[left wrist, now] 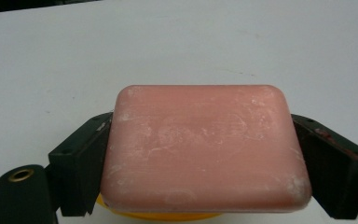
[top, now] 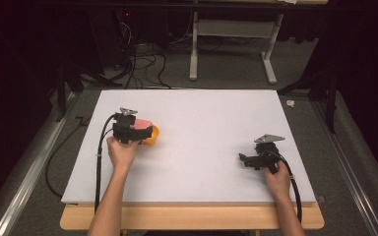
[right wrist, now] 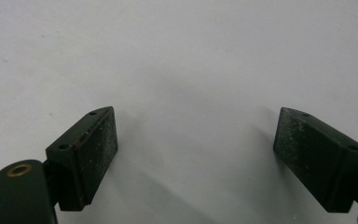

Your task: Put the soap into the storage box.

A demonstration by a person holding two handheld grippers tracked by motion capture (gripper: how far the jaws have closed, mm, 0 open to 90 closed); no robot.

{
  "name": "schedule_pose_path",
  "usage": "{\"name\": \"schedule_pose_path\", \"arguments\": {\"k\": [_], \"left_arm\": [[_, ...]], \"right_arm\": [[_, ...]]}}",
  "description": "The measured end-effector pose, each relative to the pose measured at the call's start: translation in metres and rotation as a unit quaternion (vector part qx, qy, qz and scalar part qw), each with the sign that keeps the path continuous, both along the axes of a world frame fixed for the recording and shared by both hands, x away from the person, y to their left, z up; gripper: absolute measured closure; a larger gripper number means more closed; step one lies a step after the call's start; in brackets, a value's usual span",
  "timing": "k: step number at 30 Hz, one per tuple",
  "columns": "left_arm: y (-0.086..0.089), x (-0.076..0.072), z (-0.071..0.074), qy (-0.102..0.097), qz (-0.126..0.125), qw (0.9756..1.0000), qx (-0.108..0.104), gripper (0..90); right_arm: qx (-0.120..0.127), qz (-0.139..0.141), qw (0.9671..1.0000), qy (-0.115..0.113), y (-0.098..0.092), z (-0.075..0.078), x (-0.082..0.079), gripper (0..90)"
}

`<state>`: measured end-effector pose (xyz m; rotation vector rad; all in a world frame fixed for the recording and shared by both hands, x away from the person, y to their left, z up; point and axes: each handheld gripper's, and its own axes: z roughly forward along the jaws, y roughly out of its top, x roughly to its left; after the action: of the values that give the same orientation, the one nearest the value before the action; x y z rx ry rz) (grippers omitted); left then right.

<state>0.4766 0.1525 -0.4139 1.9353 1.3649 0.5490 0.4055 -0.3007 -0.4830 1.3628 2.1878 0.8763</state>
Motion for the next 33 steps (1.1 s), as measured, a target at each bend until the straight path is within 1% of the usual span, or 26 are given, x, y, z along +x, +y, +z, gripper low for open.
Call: {"name": "schedule_pose_path", "arguments": {"k": [8,14,19,22,29,33], "left_arm": [[-0.002,0.005,-0.006,0.014,0.002,0.9999,0.001,13.8],[-0.002,0.009,-0.012,0.025,0.006,0.9996,0.010,13.8],[-0.004,0.010,-0.014,0.026,0.006,0.9996,0.013,13.8],[-0.005,0.011,-0.016,0.028,0.007,0.9994,0.019,13.8],[-0.007,0.013,-0.019,0.032,0.006,0.9993,0.016,13.7],[-0.008,0.014,-0.021,0.035,0.005,0.9992,0.019,13.7]], "right_arm": [[0.000,0.000,1.0000,0.000,0.000,0.000,0.000,14.3],[0.000,0.000,1.0000,0.000,0.000,0.000,0.000,14.3],[0.001,-0.001,1.0000,0.000,0.000,0.000,0.000,14.3],[0.000,-0.001,1.0000,0.000,0.000,0.000,0.000,14.2],[0.000,0.000,1.0000,0.000,0.000,0.000,0.000,14.3],[0.000,0.000,1.0000,0.000,0.000,0.000,0.000,14.3]]}}
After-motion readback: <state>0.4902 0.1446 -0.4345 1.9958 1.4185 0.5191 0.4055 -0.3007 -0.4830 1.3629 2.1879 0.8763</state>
